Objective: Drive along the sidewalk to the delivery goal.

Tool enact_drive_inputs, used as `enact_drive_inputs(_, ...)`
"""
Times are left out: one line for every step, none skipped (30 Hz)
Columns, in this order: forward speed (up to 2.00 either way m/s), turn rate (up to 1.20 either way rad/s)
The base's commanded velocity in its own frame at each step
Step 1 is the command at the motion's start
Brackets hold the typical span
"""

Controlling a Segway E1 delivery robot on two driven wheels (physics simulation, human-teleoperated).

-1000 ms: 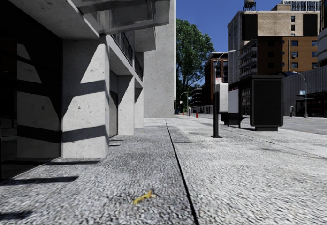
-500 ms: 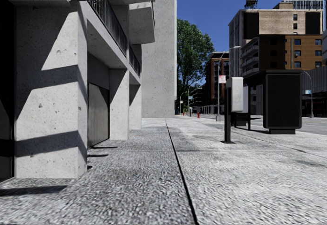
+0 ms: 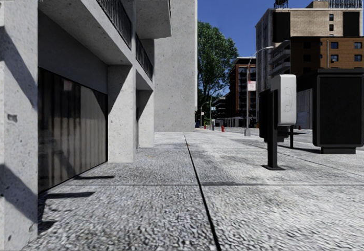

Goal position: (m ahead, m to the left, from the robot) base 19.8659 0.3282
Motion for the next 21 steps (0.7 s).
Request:
enact_drive_inputs(2.00, 0.00)
enact_drive_inputs(2.00, 0.00)
enact_drive_inputs(2.00, 0.00)
enact_drive_inputs(2.00, 0.00)
enact_drive_inputs(2.00, 0.00)
enact_drive_inputs(2.00, 0.00)
enact_drive_inputs(2.00, 0.00)
enact_drive_inputs(2.00, 0.00)
enact_drive_inputs(2.00, 0.00)
enact_drive_inputs(2.00, 0.00)
enact_drive_inputs(2.00, 0.00)
enact_drive_inputs(2.00, 0.00)
enact_drive_inputs(2.00, 0.00)
enact_drive_inputs(2.00, 0.00)
enact_drive_inputs(2.00, 0.00)
enact_drive_inputs(2.00, 0.00)
enact_drive_inputs(2.00, 0.00)
enact_drive_inputs(2.00, 0.00)
enact_drive_inputs(2.00, 0.00)
enact_drive_inputs(2.00, 0.00)
enact_drive_inputs(2.00, 0.00)
